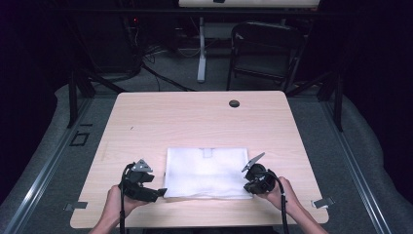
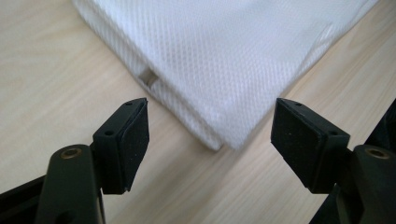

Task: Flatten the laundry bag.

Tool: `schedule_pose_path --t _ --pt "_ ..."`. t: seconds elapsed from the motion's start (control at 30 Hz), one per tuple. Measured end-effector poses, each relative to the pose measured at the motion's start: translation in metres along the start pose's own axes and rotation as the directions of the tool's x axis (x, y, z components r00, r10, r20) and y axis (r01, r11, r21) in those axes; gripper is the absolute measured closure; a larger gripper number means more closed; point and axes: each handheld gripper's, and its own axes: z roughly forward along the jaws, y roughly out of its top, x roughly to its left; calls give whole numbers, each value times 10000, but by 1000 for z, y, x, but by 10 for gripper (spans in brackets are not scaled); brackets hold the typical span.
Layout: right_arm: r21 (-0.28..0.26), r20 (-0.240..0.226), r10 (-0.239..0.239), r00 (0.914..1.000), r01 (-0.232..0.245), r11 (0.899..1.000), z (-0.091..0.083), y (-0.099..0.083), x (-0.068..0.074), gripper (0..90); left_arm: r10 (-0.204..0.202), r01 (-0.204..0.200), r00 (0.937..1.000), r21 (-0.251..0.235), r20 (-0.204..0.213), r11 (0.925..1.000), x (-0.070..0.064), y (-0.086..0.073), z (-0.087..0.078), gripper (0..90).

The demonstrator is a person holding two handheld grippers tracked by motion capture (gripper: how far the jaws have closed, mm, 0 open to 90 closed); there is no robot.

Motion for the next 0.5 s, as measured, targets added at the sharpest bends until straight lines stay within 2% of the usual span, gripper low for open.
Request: schedule_pose_path --t 0.07,0.13,0.23,0.37,0.4,0.5 --pt "-104 -48 135 9999 -135 9999 -3 0 0 809 112 -112 9999 -77 72 9999 -3 3 0 263" --pt "-161 -46 205 9998 -205 9997 -9 -2 -1 689 590 -584 9979 -239 283 9980 -13 15 7 246" --pt "-327 1 562 9984 -562 9979 -15 -4 -2 508 951 -940 9937 -212 585 9953 -23 26 21 228" --pt "-409 -73 786 9969 -788 9960 -23 -8 -3 312 1631 -1630 9834 -77 796 9866 -38 41 39 220" --pt "-481 24 879 9961 -877 9950 -25 -9 -3 275 1788 -1793 9800 -22 873 9838 -42 44 45 219" --pt "-809 -127 1056 9943 -1063 9910 -28 -12 -4 210 2076 -2103 9722 138 1082 9775 -50 52 59 217"
